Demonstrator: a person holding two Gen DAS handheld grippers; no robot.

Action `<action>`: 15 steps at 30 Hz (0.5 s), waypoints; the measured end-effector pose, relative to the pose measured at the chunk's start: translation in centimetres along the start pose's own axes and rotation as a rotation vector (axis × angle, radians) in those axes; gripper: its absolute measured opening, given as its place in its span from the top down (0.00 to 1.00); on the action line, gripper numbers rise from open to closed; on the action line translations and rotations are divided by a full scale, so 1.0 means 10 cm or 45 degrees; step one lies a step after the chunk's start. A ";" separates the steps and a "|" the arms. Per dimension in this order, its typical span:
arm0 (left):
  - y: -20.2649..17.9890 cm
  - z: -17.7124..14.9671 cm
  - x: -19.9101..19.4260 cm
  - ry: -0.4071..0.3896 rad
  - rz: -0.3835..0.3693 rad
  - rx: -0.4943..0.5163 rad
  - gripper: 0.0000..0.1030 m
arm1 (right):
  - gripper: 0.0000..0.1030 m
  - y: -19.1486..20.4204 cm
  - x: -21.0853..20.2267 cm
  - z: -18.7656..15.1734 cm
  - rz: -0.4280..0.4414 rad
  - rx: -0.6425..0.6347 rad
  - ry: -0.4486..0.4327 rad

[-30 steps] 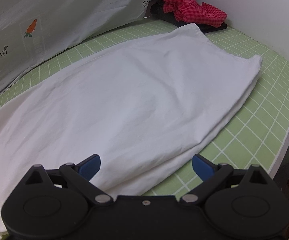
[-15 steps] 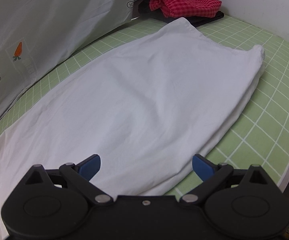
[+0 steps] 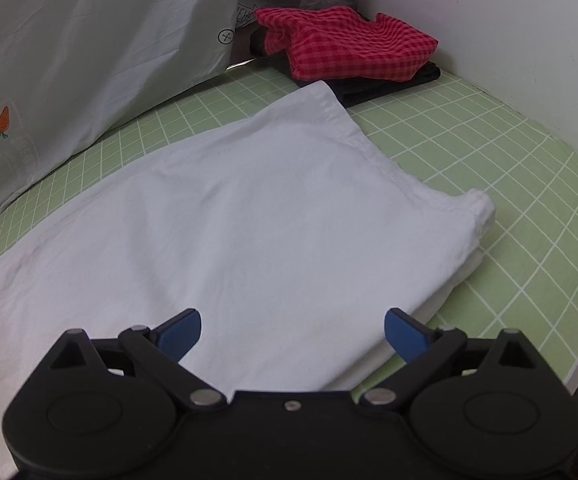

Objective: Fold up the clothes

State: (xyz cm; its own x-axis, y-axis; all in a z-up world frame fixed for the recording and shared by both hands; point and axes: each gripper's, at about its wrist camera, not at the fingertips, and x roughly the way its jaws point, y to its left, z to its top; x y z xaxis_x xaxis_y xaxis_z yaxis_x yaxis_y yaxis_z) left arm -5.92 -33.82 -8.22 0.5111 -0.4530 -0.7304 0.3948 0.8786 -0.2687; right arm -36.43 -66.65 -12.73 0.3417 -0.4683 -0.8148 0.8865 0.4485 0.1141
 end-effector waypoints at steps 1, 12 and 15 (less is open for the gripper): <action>-0.03 -0.08 0.09 0.032 0.017 -0.006 0.87 | 0.04 -0.05 0.04 0.04 -0.003 -0.022 0.006; -0.33 -0.31 0.35 0.121 0.198 0.076 0.78 | 0.04 -0.31 0.30 0.35 0.015 -0.093 0.034; -0.37 -0.26 0.29 0.137 0.112 0.065 0.58 | 0.04 -0.29 0.31 0.44 0.018 -0.080 -0.001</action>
State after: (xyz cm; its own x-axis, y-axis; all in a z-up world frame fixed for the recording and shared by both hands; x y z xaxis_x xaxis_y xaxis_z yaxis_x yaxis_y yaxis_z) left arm -7.88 -38.03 -10.93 0.4617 -0.3538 -0.8134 0.3919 0.9040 -0.1708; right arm -36.57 -72.78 -13.13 0.3542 -0.4622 -0.8130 0.8604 0.5017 0.0896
